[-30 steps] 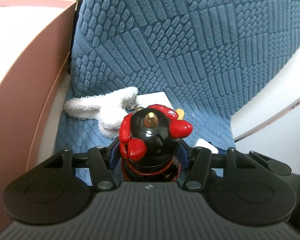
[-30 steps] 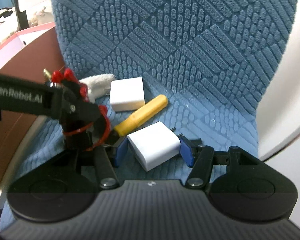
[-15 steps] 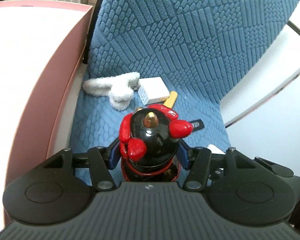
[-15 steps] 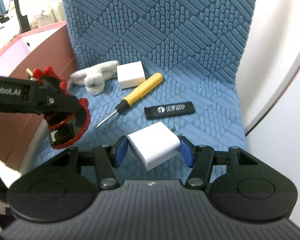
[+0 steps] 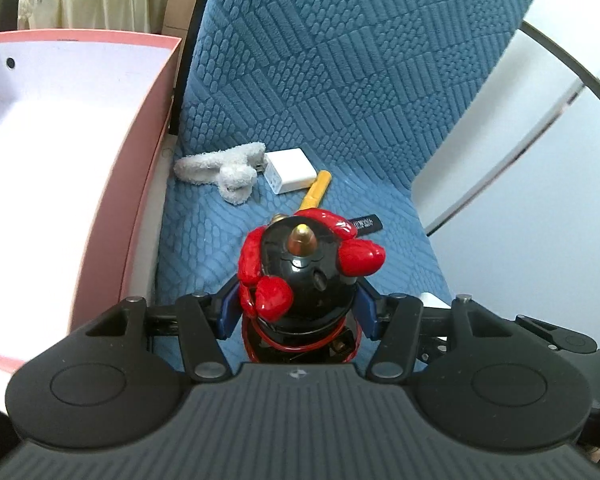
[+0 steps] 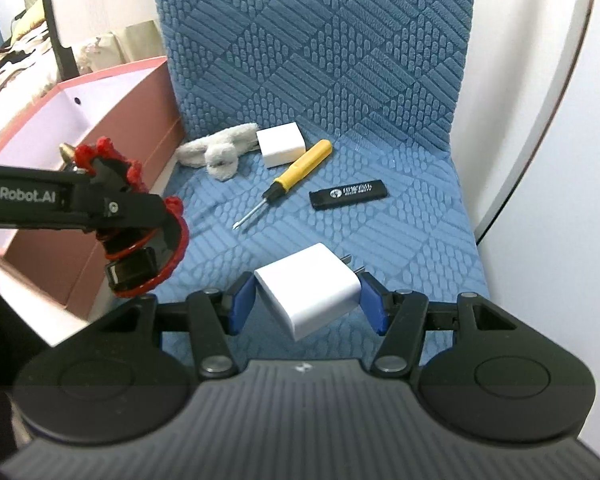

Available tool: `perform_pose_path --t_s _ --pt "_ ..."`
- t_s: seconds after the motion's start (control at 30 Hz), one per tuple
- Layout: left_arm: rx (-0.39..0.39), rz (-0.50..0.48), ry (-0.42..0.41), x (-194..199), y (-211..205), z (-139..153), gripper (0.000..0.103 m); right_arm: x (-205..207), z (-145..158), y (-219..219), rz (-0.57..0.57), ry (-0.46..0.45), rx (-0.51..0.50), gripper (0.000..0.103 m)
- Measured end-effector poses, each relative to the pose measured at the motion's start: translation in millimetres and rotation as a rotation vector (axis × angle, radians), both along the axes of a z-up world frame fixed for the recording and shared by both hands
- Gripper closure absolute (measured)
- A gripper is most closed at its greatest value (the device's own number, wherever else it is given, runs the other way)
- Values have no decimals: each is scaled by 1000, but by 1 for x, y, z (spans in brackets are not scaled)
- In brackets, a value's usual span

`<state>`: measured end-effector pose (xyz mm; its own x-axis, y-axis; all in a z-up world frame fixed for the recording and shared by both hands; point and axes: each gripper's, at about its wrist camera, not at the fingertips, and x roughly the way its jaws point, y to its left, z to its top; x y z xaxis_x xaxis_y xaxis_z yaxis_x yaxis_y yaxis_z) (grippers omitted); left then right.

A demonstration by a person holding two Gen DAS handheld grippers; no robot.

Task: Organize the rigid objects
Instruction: 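Lift the toy figure and charger and carry both over the pink box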

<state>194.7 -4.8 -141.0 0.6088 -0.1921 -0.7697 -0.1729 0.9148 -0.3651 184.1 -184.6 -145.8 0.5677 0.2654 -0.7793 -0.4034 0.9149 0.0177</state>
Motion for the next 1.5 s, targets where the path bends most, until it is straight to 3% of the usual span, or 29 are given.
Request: perform_pose_path --t_s 0.6,1.1,1.5 --pt "2 -46 -8 -61 22 20 41 -62 25 17 -38 -2 -1 43" --pt "-14 -2 -75 -67 67 58 41 -51 82 80 56 -78 56 43" --pt "73 95 -162 -68 140 111 41 -42 129 149 159 -178 81 43"
